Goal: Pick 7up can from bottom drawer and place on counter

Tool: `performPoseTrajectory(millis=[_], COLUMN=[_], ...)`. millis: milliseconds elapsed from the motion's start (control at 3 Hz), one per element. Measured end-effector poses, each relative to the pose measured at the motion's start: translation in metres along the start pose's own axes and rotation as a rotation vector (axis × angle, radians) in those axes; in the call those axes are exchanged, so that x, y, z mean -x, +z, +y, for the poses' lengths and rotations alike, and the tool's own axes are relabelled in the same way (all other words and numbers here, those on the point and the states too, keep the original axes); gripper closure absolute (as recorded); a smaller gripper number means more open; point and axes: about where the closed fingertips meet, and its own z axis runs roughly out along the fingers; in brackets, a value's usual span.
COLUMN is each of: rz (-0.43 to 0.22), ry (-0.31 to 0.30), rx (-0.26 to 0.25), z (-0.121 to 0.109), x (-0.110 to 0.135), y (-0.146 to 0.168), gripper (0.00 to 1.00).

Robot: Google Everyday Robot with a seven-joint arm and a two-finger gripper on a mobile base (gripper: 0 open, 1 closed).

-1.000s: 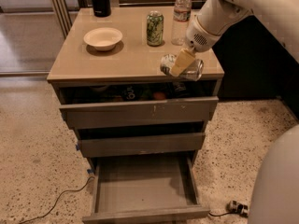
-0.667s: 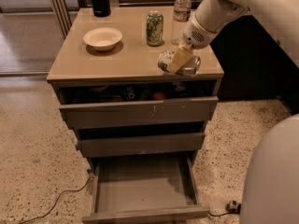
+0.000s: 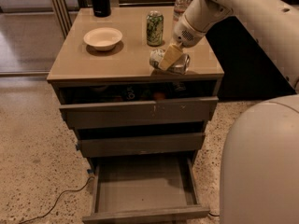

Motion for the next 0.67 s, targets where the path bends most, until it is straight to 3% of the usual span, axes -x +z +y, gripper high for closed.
performPoseTrajectory(millis=[667], rz=[-0.017], ry=[-0.057], rx=[-0.007], z=[-0.0172], x=[0.0273], y=[0.0132], gripper=[1.00])
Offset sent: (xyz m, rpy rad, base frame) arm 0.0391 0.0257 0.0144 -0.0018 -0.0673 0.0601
